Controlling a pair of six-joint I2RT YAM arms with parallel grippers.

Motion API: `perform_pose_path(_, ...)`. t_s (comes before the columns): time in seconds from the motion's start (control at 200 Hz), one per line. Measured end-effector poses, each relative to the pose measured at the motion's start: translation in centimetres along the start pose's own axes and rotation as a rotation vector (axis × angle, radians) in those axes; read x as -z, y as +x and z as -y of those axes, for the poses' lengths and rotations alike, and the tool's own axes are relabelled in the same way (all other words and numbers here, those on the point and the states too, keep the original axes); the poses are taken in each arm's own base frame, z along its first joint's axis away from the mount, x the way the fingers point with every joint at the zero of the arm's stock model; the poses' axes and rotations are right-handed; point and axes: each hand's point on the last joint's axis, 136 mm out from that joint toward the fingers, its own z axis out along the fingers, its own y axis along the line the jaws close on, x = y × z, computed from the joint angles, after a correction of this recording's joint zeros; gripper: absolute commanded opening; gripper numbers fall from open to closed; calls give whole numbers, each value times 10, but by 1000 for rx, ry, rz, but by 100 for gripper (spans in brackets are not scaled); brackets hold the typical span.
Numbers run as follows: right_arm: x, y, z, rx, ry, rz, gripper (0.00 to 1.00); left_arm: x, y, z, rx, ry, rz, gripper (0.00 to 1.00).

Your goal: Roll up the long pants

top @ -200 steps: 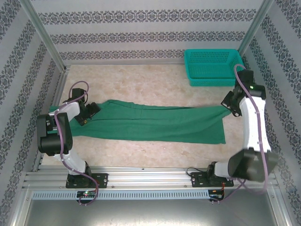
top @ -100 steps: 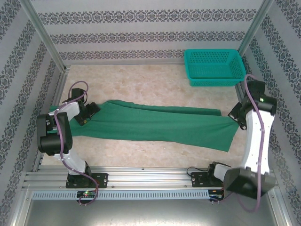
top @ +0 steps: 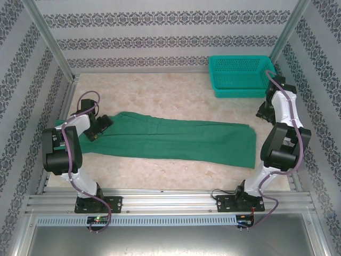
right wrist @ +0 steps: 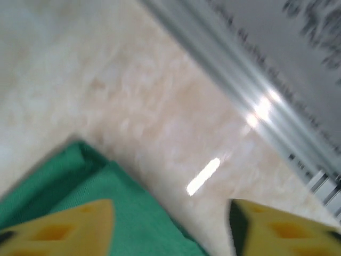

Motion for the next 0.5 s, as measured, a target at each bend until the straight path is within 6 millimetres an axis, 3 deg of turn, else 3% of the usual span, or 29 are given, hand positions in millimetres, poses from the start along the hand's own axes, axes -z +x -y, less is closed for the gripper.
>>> perform_pose_path(0.07, 9, -10, -4, 18, 14, 99, 98, 2, -1, 0, 0, 9, 16, 93)
perform_pose_path(0.15, 26, -2, -13, 54, -2, 168, 98, 7, 0, -4, 4, 5, 45, 96)
perform_pose_path(0.285, 64, 46, -42, 161, -144, 216, 98, 38, 0, -11, -13, -27, 132, 97)
perform_pose_path(0.34, 70, 72, -57, 219, -204, 199, 91, 57, -5, -6, -27, -15, 181, 99)
perform_pose_path(0.36, 69, 83, -63, 239, -228, 182, 85, 64, -6, -5, -33, -11, 196, 100)
perform_pose_path(0.395, 65, 103, -70, 273, -257, 142, 57, 76, -9, -3, -40, -4, 221, 100)
perform_pose_path(0.435, 53, 122, -71, 293, -267, 86, 33, 88, -10, -1, -53, 6, 243, 100)
perform_pose_path(0.47, 41, 135, -69, 298, -259, 37, 2, 97, -9, -1, -65, 11, 258, 100)
perform_pose_path(0.5, 30, 145, -66, 299, -245, -7, 0, 103, -9, -1, -73, 14, 265, 100)
